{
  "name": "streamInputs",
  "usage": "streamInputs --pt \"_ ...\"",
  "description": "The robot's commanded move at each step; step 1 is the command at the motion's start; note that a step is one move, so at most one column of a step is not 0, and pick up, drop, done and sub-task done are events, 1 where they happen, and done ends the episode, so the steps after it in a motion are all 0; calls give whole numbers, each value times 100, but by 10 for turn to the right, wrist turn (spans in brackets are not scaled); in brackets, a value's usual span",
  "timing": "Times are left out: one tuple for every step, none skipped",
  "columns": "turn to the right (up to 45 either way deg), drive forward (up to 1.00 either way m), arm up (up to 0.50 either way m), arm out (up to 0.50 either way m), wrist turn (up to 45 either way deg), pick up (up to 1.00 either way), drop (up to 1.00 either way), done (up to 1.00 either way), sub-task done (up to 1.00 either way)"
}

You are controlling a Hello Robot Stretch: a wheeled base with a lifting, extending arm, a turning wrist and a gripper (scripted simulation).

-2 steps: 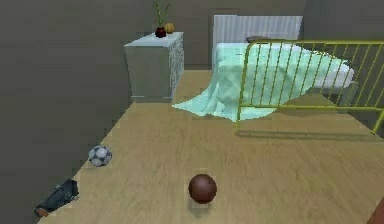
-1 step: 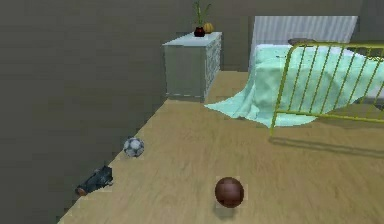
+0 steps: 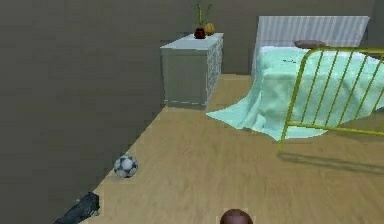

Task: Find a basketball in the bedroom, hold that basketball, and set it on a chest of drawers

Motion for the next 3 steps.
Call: streamInputs --pt "-450 0 0 0 0 0 0 0 0" --pt "-240 0 0 0 0 0 0 0 0" --pt "0 0 20 0 0 0 0 0 0"
